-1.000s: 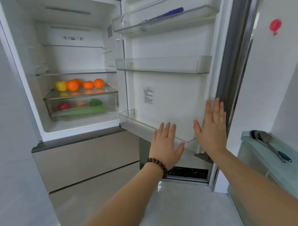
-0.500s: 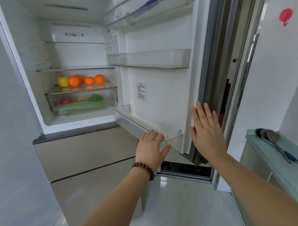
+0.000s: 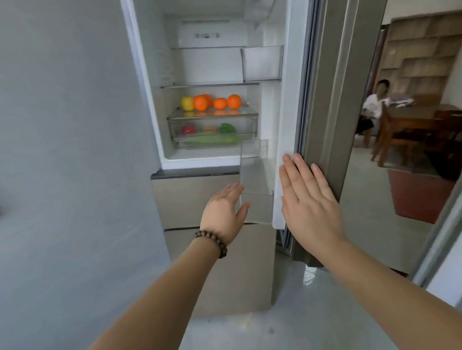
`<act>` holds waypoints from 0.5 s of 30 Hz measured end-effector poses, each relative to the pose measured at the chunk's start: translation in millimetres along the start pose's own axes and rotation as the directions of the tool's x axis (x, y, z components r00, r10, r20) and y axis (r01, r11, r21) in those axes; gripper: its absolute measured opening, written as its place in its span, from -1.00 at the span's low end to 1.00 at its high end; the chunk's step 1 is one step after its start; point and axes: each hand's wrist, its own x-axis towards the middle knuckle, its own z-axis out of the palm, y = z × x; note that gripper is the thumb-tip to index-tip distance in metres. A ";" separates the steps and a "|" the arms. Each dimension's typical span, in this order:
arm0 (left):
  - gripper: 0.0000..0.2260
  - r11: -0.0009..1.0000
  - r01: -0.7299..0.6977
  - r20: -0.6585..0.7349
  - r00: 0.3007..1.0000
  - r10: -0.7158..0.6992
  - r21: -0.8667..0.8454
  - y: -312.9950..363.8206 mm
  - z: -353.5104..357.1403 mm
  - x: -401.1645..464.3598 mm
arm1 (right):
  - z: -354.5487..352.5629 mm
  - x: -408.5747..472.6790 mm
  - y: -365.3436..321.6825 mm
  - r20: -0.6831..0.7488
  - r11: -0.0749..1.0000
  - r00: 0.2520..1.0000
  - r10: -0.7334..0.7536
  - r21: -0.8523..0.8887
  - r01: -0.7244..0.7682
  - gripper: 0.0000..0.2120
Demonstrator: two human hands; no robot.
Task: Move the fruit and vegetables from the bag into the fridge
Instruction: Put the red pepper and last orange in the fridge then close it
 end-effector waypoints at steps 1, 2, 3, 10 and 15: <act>-0.55 1.000 0.023 -0.018 1.000 -0.023 0.004 -5.4 -5.6 -4.1 | -1.9 4.7 -10.3 -0.012 0.999 1.000 -0.025 0.033 0.025 -0.48; -0.52 0.999 0.045 -0.038 0.998 -0.045 0.005 -11.0 -11.2 -8.8 | -4.3 9.8 -19.6 -0.035 0.996 0.998 -0.051 0.075 0.054 -0.47; -0.50 0.998 0.060 -0.063 0.996 -0.060 0.001 -16.2 -16.9 -13.5 | -7.4 15.6 -27.5 -0.071 0.990 0.995 -0.067 0.123 0.075 -0.46; -0.38 0.999 0.037 -0.294 0.955 -0.036 -0.002 -31.6 -51.8 -33.0 | -18.1 71.7 -49.0 -0.162 0.856 0.972 0.171 0.513 -0.066 -0.36; -0.43 0.998 -0.067 -0.288 0.956 0.064 -0.001 -37.2 -58.8 -25.6 | 9.7 103.0 -89.7 -0.076 0.749 0.994 0.077 0.662 -0.007 -0.30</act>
